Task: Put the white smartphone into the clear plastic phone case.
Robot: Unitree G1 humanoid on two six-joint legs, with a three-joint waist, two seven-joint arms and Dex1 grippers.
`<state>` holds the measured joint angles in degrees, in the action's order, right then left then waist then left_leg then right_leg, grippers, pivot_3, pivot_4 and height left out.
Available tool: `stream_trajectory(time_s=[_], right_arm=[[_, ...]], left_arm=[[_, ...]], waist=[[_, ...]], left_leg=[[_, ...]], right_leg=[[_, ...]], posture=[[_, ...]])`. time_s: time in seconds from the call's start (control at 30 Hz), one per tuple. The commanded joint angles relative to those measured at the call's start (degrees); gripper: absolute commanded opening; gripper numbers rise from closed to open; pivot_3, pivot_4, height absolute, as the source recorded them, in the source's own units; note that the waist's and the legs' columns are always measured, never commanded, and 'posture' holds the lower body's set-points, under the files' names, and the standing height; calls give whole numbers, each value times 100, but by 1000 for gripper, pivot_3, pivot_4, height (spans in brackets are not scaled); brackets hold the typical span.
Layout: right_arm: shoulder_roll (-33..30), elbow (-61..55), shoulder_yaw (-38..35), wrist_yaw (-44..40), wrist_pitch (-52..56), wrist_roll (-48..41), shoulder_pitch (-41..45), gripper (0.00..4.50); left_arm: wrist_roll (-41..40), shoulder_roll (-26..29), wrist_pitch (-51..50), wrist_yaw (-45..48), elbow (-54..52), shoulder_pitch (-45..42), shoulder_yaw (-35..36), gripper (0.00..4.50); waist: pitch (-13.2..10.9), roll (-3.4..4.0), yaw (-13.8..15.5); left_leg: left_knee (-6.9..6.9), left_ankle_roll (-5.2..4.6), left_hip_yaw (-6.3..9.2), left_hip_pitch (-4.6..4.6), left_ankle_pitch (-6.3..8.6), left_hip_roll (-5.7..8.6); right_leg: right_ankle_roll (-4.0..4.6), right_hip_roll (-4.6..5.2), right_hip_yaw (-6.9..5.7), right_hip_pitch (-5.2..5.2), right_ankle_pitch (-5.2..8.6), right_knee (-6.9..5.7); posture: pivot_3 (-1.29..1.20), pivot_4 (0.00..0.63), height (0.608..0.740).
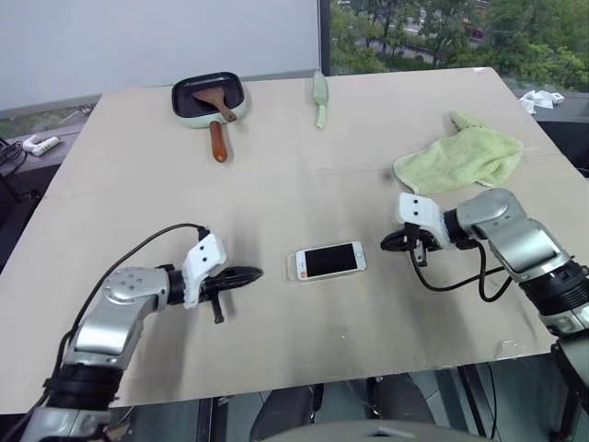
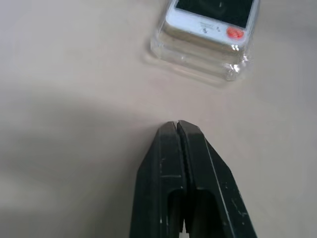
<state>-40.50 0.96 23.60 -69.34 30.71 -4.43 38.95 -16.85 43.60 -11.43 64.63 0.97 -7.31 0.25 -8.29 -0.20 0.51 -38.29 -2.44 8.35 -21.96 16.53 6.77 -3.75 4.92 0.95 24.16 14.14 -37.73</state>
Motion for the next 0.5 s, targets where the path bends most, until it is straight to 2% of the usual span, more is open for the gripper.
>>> stream_trajectory(time_s=[0.03,0.5], right_arm=[[16,-259,-5,-41,36,46,96,69],[50,-358,109,-58,164,211,69,69]], left_arm=[[120,-106,176,112,251,-211,-212,0],[262,-425,345,414,584,-603,-624,0]], waist=[[0,0,12],[0,0,30]], left_leg=[[-1,0,-1,0,0,0],[-4,0,2,-1,0,3]], right_leg=[[0,0,0,0,0,0],[-1,2,-3,-1,0,0]], posture=[[0,150,740],[0,150,740]])
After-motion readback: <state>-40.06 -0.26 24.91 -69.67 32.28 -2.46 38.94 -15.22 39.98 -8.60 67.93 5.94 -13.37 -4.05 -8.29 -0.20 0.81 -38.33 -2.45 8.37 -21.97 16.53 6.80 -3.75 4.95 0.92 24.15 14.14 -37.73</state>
